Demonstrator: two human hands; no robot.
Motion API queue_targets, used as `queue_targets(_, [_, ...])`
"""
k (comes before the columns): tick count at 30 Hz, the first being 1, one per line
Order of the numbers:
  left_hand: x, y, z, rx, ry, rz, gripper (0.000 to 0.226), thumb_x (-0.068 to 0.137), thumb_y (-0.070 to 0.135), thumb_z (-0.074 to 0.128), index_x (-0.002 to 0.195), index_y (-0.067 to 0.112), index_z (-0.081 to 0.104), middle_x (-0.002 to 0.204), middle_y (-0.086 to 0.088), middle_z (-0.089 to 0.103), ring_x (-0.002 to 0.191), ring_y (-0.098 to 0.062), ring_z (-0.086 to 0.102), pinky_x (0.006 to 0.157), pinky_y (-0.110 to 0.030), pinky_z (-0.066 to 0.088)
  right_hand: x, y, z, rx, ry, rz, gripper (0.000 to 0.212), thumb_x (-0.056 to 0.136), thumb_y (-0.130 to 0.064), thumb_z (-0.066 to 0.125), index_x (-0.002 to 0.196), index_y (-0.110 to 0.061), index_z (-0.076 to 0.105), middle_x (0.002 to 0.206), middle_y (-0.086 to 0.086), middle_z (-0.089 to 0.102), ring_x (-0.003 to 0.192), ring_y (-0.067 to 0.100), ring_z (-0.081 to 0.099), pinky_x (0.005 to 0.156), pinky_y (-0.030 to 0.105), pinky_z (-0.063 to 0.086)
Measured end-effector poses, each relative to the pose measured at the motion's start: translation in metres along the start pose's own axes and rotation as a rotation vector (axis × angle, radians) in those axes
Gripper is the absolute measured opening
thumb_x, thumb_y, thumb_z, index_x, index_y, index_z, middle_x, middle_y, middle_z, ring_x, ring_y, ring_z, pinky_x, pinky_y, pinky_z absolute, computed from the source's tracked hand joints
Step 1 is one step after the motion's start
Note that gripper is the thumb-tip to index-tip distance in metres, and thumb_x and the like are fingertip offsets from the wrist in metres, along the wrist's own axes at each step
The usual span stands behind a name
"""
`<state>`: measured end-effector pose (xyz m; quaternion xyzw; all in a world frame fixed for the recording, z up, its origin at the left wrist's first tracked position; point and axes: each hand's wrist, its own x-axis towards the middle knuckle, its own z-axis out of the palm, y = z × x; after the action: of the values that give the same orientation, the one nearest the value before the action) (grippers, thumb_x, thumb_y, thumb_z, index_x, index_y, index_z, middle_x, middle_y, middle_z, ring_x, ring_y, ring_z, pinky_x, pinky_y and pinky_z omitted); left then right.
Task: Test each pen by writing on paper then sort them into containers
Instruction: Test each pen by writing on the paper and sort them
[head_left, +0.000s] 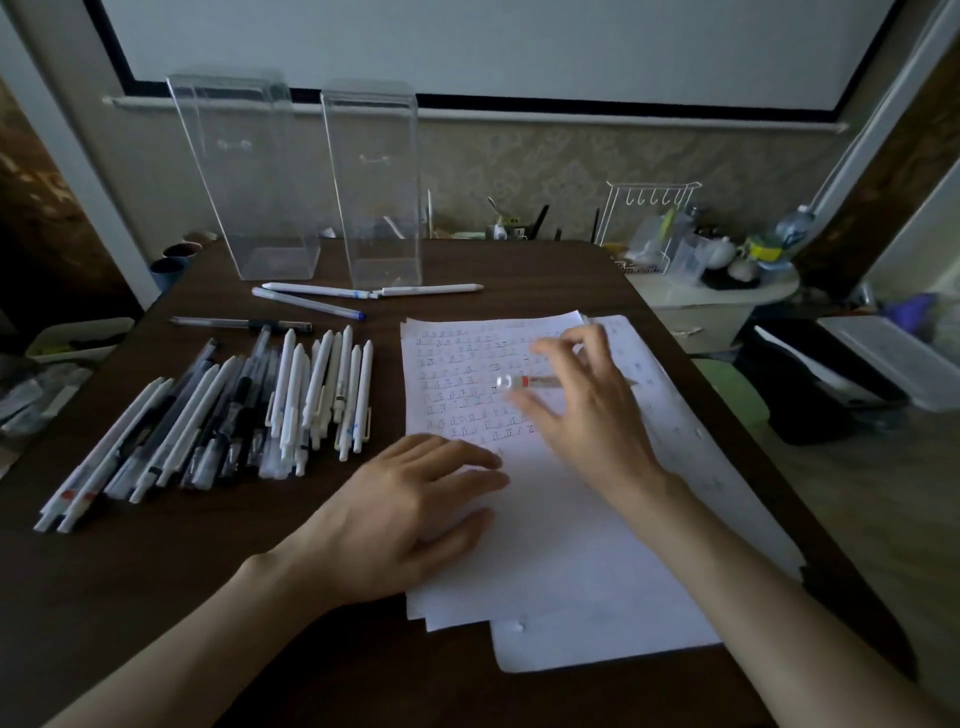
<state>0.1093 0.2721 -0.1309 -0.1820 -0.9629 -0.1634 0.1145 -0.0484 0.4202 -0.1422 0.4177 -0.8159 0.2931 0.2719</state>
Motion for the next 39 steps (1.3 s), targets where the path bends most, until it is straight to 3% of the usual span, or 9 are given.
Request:
queue_targets(3, [0.000,0.004,0.006,-0.012,-0.153,0.075,0.049,0.096,0.047,0.036,0.140,0.025,0.040,0.148,0.006,0.034,0.136,-0.007,0.029,0.113,-0.028,0.019,0.003,-0.003,-0.012,0.209,0.189,0.041,0.027,0.090,-0.004,0.045,0.113,0.005,0.058,0.107,0.020,0.053,0.079,0.012,0.050,0.065,0.016,0.043])
queue_targets(6, [0.000,0.002,0.011,0.042,-0.232,0.100,0.055,0.096,0.054,0.032,0.146,0.030,0.029,0.155,0.008,0.019,0.142,-0.004,0.011,0.115,-0.022,0.003,0.005,-0.004,-0.022,0.213,0.326,0.060,0.030,0.090,-0.009,0.036,0.101,0.007,0.058,0.098,0.019,0.056,0.091,0.023,0.051,0.084,0.034,0.045])
queue_targets(8, [0.001,0.002,0.012,0.041,-0.253,0.098,0.055,0.096,0.054,0.031,0.146,0.031,0.027,0.155,0.008,0.018,0.141,-0.003,0.011,0.115,-0.023,0.006,0.004,-0.004,-0.024,0.257,0.253,0.221,0.040,0.092,-0.030,0.033,0.091,-0.004,0.062,0.080,0.006,0.063,0.078,0.024,0.058,0.072,0.044,0.048])
queue_targets(11, [0.002,0.003,0.013,0.031,-0.257,0.094,0.056,0.096,0.054,0.031,0.146,0.030,0.026,0.155,0.008,0.018,0.142,-0.003,0.010,0.114,-0.026,0.008,0.001,-0.014,-0.019,0.574,0.085,0.478,0.047,0.087,-0.054,0.042,0.081,-0.014,0.066,0.066,-0.005,0.067,0.061,0.013,0.063,0.060,0.034,0.051])
queue_targets(15, [0.000,0.003,0.014,0.034,-0.252,0.088,0.057,0.097,0.054,0.030,0.148,0.029,0.023,0.156,0.005,0.016,0.143,-0.006,0.008,0.114,-0.029,0.007,-0.003,-0.020,-0.008,0.648,-0.013,0.405,0.022,0.082,-0.023,0.072,0.077,-0.006,0.058,0.063,-0.007,0.059,0.055,0.002,0.051,0.052,0.015,0.039])
queue_targets(20, [-0.001,0.002,0.016,0.030,-0.256,0.085,0.057,0.097,0.054,0.027,0.148,0.030,0.020,0.157,0.003,0.011,0.143,-0.009,0.006,0.114,-0.032,0.005,-0.006,-0.016,0.001,0.672,-0.200,0.544,0.035,0.076,0.000,0.061,0.059,-0.013,0.034,0.049,-0.007,0.030,0.046,0.004,0.029,0.045,0.018,0.027])
queue_targets(27, [0.000,0.000,0.016,0.015,-0.249,0.081,0.058,0.096,0.055,0.029,0.148,0.030,0.023,0.156,0.002,0.015,0.143,-0.009,0.009,0.115,-0.031,0.007,-0.006,-0.016,0.000,0.655,-0.297,0.549,0.033,0.076,0.000,0.059,0.056,-0.007,0.034,0.045,0.007,0.035,0.038,0.008,0.036,0.044,0.037,0.037])
queue_targets(31, [0.000,-0.001,0.018,0.012,-0.244,0.078,0.058,0.095,0.055,0.030,0.147,0.029,0.025,0.156,0.001,0.017,0.143,-0.011,0.012,0.116,-0.033,0.011,-0.007,-0.017,0.001,0.626,-0.307,0.514,0.032,0.079,0.000,0.060,0.059,0.001,0.035,0.049,0.013,0.037,0.041,0.011,0.039,0.045,0.034,0.037])
queue_targets(39, [0.001,-0.002,0.019,0.012,-0.217,0.083,0.058,0.094,0.054,0.034,0.145,0.026,0.031,0.154,-0.002,0.024,0.142,-0.015,0.020,0.114,-0.035,0.018,-0.007,-0.015,0.003,0.562,-0.291,0.477,0.040,0.076,0.000,0.061,0.055,-0.013,0.029,0.049,-0.004,0.024,0.049,0.008,0.025,0.047,0.028,0.026])
